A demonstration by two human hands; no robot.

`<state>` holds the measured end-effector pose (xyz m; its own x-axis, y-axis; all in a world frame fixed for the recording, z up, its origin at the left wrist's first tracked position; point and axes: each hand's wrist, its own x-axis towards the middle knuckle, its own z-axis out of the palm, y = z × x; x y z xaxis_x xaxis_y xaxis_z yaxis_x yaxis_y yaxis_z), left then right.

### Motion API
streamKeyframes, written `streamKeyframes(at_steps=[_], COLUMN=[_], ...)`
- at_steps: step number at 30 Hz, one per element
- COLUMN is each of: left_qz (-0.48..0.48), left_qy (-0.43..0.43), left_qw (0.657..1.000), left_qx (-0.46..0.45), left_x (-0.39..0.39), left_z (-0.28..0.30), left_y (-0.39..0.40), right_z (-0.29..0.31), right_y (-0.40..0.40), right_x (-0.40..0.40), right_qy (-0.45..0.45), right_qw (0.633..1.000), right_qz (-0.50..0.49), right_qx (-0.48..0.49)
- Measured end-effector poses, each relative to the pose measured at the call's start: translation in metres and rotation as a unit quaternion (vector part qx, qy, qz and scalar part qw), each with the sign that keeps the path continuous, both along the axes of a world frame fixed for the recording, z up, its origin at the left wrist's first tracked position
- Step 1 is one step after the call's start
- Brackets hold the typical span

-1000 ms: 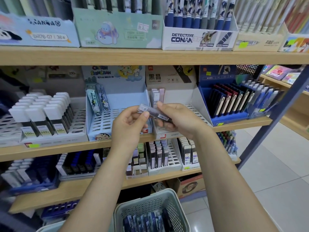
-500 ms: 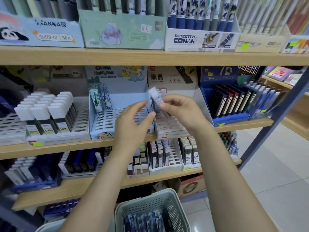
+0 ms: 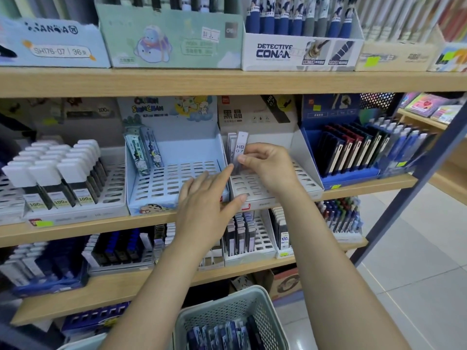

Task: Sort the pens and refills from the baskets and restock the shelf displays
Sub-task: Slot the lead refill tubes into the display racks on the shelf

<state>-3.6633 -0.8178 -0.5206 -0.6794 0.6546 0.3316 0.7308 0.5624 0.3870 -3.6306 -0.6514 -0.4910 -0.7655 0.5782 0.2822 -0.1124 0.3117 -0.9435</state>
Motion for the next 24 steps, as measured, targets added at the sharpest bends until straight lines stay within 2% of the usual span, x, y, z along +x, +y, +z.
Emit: streamKeyframes(at_steps=[9, 13, 18, 24], left_qz=[0.0, 0.001, 0.003, -0.006], left_qy=[-0.012, -0.011, -0.006, -0.003], left_qw=[1.0, 1.0, 1.0, 1.0], left_qx=[0.019, 0.023, 0.02, 0.014], left_x=[-0.0013, 0.0008, 0.0005, 0.0004], left_z=[0.0017, 0.0026, 0.0019, 0.0016], left_y=[-0.0006, -0.0005, -0.0004, -0.0003], right_z=[0.0009, 0.0036, -0.0028, -0.0045], right_y=[0.0016, 0.0008, 0.0008, 0.0012], right_x=[-0.0014, 0.0004, -0.0019, -0.0029], right_qy=[-0.095, -0.098, -0.018, -0.055], right_qw=[0.979, 0.975, 0.991, 0.979], right_qz=[-0.002, -0.032, -0.035, -0.06], right_qx=[0.183, 0.197, 0.127, 0.185])
